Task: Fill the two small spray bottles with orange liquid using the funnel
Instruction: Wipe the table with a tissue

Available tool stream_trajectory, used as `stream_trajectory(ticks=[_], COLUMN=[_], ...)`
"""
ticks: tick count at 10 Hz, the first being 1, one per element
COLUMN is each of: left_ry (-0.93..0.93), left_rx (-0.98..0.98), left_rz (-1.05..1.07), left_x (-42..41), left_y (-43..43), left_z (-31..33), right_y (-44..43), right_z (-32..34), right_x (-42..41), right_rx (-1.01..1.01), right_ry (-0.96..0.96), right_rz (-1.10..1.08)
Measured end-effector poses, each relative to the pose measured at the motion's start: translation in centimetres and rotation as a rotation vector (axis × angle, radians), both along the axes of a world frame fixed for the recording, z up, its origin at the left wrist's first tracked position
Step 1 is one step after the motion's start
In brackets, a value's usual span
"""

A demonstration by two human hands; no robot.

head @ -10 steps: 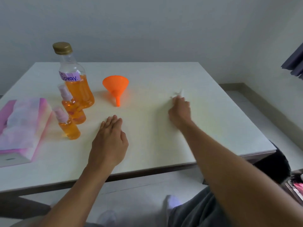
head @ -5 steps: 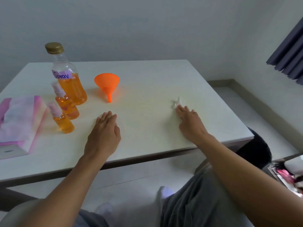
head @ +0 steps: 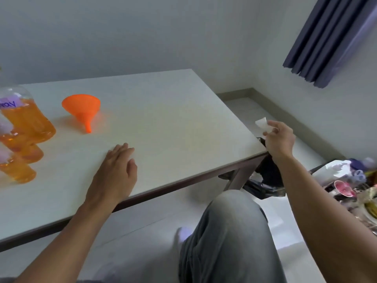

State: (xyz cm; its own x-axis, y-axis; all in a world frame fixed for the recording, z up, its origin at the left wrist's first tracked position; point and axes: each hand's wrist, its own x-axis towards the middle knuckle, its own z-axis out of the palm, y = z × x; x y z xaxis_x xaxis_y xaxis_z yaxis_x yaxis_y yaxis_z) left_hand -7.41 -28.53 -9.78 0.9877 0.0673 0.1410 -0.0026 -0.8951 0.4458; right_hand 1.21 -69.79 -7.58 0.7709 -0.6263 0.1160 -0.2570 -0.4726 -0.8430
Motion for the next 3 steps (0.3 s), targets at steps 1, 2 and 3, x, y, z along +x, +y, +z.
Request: stream_trajectory(ticks=[1,2,3], left_ry=[-0.008,-0.024,-0.053], left_rx=[0.01,-0.004,-0.014], left_rz=[0.001,0.007,0.033], left_x=[0.1,0.1,0.3], left_y=[-0.1,-0.3,-0.2], left_z=[0.0,-0.2,-0.2], right_y=[-2.9,-5.2,-4.9], right_z=[-2.7,-8.7,-9.2], right_x=[0.8,1.4,1.0], right_rx=[0.124,0.235,0.2], right_ry=[0.145,0.323,0.379], right_rz=[-0.046,0.084,0.164])
